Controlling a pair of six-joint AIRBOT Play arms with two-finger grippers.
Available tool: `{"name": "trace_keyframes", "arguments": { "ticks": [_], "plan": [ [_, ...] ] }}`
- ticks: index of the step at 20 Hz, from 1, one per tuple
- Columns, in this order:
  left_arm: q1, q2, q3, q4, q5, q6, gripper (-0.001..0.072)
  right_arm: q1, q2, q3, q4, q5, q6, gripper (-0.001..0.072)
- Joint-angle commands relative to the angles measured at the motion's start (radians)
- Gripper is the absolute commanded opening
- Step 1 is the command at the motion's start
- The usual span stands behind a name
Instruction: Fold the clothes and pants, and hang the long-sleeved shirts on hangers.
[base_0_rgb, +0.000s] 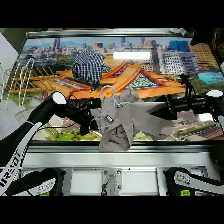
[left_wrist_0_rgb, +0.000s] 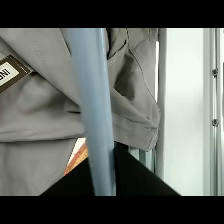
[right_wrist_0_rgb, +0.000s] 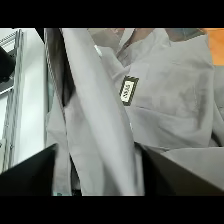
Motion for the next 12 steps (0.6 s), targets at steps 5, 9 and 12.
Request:
{"name": "trace_keyframes", "arguments": {
  "ticks": [5, 9, 12],
  "plan": [
    [0.000, 0.000, 0.001, -0.002, 0.004, 0.000, 0.0014, 0.002, 0.000, -0.001, 0.000, -0.002, -0.001, 0.0021],
    [0.000, 0.000, 0.001, -0.001, 0.005, 0.000, 0.0014, 0.002, 0.000, -0.001, 0.000, -0.002, 0.000, 0.0021],
    [0.000, 0.000, 0.001, 0.008, 0.004, -0.001, 0.0014, 0.001, 0.000, -0.001, 0.000, -0.003, -0.001, 0.0019]
  ]
}}
